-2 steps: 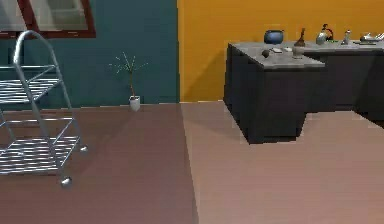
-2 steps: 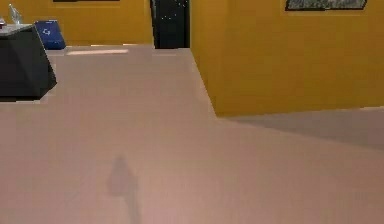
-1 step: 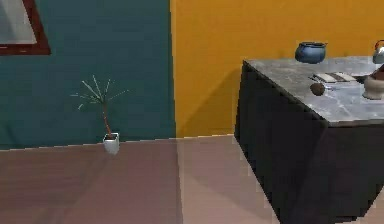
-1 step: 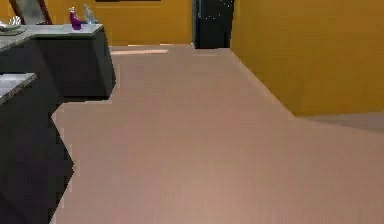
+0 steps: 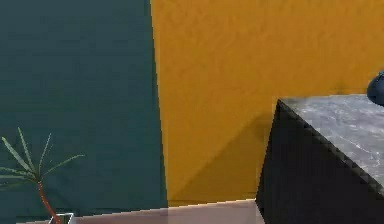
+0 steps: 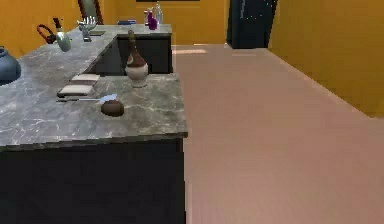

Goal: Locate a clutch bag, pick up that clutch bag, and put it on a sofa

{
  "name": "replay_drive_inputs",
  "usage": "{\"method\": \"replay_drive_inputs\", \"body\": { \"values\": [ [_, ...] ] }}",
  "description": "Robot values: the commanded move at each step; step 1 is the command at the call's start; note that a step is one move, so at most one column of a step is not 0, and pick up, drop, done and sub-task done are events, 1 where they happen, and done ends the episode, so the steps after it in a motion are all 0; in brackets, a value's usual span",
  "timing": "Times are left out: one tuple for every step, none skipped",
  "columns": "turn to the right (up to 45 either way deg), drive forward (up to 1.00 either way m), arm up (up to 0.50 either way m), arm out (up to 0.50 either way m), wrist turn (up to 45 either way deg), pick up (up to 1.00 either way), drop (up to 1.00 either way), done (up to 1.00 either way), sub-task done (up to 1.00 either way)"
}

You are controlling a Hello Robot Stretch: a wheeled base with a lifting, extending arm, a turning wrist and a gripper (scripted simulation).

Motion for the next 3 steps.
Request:
{"method": "replay_drive_inputs", "body": {
  "values": [
    [-21.0, 0.0, 0.0, 0.0, 0.0, 0.0, 0.0, 0.0, 0.0],
    [45.0, 0.0, 0.0, 0.0, 0.0, 0.0, 0.0, 0.0, 0.0],
    [45.0, 0.0, 0.0, 0.0, 0.0, 0.0, 0.0, 0.0, 0.0]
  ]
}}
